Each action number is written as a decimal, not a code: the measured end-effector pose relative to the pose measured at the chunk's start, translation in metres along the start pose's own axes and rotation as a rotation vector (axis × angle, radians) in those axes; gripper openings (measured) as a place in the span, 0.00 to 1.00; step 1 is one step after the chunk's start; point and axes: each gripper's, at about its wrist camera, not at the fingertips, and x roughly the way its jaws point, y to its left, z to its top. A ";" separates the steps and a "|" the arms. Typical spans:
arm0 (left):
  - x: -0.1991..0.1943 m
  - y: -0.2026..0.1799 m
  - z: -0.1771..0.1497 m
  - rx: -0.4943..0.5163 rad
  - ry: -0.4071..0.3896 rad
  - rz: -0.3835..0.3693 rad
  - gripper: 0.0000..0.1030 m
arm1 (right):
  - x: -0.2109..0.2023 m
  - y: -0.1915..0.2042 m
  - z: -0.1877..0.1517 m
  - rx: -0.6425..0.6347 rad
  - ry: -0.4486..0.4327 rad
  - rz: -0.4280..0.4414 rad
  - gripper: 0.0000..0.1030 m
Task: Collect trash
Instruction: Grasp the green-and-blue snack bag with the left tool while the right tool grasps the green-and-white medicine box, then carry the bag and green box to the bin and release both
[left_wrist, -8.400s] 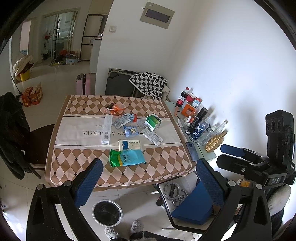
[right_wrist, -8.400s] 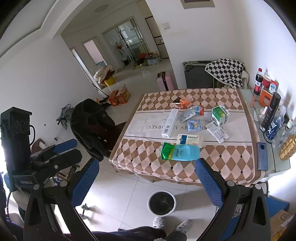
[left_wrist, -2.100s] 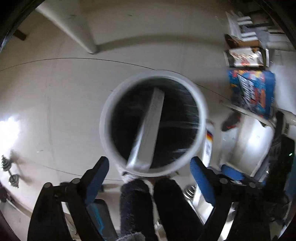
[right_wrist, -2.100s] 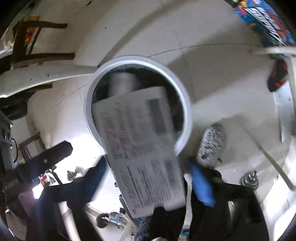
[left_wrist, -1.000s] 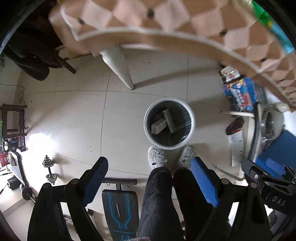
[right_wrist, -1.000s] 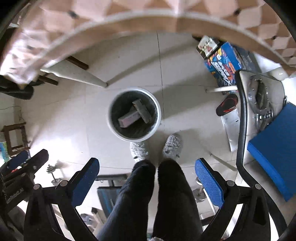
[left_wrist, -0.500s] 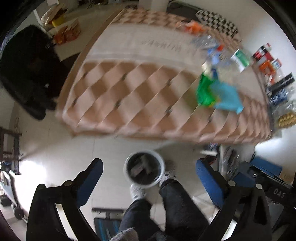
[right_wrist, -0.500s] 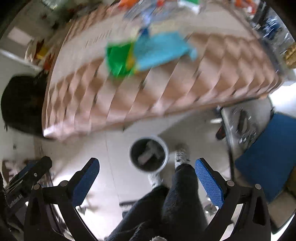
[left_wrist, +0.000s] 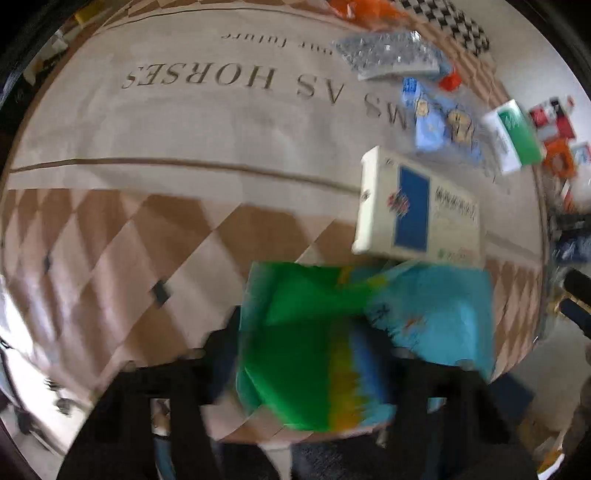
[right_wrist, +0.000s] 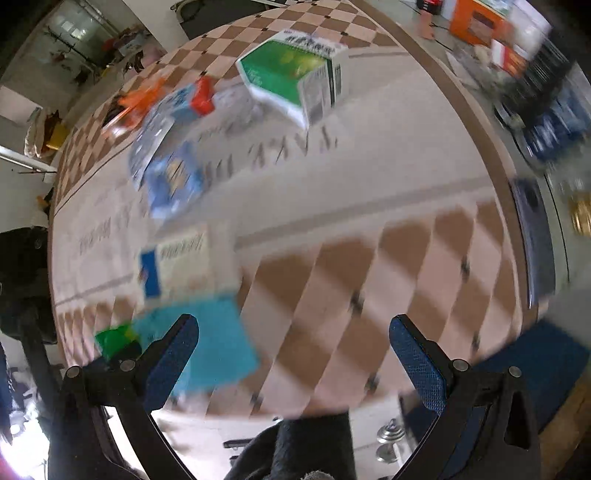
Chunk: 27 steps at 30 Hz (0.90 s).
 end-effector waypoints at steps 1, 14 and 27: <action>-0.002 -0.001 0.002 -0.012 -0.008 -0.002 0.39 | 0.004 -0.001 0.015 -0.006 0.006 0.001 1.00; -0.120 -0.025 0.032 -0.110 -0.350 0.250 0.11 | 0.017 0.034 0.166 -0.193 -0.018 -0.177 1.00; -0.115 -0.045 0.111 -0.057 -0.383 0.303 0.08 | 0.069 0.046 0.215 -0.303 0.102 -0.239 0.92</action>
